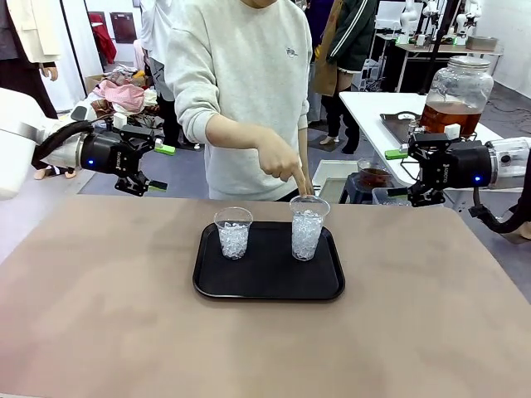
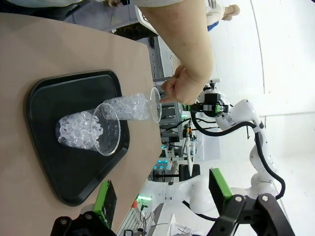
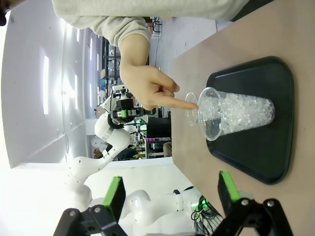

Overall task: Pour the drink into the iced cup.
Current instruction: Pick up the iced cup indicated by the human and present it to them.

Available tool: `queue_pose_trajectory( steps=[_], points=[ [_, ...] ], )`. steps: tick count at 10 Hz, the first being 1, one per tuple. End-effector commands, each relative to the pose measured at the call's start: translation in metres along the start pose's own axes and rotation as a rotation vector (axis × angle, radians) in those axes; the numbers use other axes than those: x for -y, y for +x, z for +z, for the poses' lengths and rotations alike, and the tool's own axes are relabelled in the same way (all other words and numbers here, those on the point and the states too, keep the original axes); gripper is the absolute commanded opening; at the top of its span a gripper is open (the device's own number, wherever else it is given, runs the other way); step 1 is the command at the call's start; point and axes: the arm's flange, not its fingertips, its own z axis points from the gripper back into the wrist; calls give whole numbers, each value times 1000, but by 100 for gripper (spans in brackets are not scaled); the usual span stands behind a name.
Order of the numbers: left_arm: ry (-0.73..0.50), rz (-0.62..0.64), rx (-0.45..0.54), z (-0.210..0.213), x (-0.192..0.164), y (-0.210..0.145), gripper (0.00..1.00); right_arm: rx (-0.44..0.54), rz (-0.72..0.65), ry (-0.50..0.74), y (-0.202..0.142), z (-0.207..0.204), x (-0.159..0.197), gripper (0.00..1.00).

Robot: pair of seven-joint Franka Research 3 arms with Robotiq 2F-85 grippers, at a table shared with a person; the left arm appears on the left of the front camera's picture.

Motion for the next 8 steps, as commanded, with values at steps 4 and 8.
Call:
queue_pose_trajectory(
  steps=[4, 8],
  points=[
    [3, -1, 4, 0, 1, 0, 100, 0, 0, 0, 0, 0, 0, 100],
    [3, -1, 4, 0, 1, 0, 100, -65, 457, 48, 7, -7, 5, 100]
  ],
)
